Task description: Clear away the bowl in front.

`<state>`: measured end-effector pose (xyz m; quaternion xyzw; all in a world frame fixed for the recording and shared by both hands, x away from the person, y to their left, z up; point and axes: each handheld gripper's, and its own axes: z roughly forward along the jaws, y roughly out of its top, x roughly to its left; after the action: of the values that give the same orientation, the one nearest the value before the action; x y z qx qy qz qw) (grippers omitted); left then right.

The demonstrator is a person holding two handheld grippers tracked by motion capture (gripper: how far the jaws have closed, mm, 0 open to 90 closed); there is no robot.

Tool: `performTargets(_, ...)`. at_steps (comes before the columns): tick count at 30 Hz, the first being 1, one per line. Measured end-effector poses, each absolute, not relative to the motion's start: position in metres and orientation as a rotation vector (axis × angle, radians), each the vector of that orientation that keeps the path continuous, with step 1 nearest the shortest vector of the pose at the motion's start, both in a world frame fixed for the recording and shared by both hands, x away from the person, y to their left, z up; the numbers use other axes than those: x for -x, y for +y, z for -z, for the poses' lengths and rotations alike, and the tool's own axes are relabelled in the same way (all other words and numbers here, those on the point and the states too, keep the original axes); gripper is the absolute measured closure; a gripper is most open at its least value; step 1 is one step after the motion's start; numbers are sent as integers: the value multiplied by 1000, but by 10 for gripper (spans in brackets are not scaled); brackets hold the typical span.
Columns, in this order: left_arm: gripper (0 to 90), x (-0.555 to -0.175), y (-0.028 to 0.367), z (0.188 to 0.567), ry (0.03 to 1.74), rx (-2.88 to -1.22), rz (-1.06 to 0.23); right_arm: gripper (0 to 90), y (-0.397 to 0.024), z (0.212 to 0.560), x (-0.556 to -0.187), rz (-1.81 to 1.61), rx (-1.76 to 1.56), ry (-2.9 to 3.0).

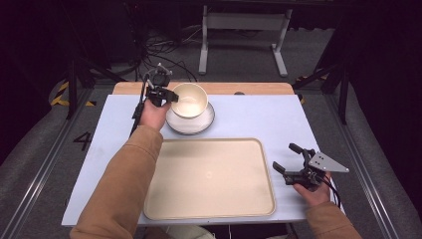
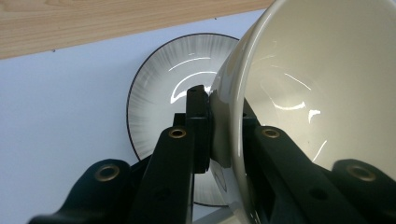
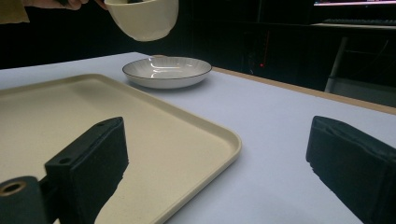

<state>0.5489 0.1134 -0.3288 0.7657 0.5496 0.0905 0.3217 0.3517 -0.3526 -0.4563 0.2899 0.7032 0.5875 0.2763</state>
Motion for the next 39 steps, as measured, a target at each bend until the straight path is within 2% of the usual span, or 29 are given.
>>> performTargets(18, 835, -518, 111, 311, 1274, -2145, -182, 58, -353, 456, -352, -1576, -779, 1890)
performTargets(39, 835, -473, 92, 299, 1065, -2292, -173, 51, -353, 456, -352, -1576, -776, 1889)
